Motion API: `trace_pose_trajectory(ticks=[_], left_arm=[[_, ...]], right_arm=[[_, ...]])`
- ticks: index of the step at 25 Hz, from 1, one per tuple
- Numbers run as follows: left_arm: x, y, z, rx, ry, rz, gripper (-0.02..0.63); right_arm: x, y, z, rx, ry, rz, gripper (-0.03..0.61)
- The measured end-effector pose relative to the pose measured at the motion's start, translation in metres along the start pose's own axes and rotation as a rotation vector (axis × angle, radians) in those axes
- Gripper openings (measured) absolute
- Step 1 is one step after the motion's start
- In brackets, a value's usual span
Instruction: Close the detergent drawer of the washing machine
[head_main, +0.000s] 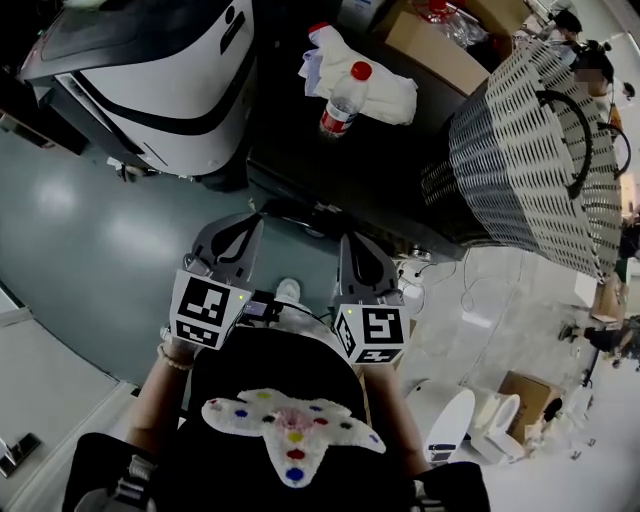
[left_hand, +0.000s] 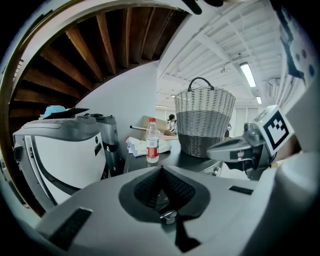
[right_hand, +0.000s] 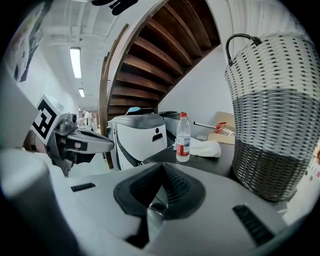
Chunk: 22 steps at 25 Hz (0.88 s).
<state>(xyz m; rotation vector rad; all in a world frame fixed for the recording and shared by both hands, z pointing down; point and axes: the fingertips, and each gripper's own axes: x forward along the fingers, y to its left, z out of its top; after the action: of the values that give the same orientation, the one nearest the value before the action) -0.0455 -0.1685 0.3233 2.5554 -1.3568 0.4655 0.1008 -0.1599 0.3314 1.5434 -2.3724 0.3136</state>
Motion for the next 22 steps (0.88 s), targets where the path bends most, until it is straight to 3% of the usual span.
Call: trace_pose_trajectory(ticks=[22], left_arm=[[-0.008,-0.005,-0.004,-0.004,-0.002,-0.005,0.011]], right_arm=[[-0.005,0.011,0.005,-0.037,-0.009,0.014,0.005]])
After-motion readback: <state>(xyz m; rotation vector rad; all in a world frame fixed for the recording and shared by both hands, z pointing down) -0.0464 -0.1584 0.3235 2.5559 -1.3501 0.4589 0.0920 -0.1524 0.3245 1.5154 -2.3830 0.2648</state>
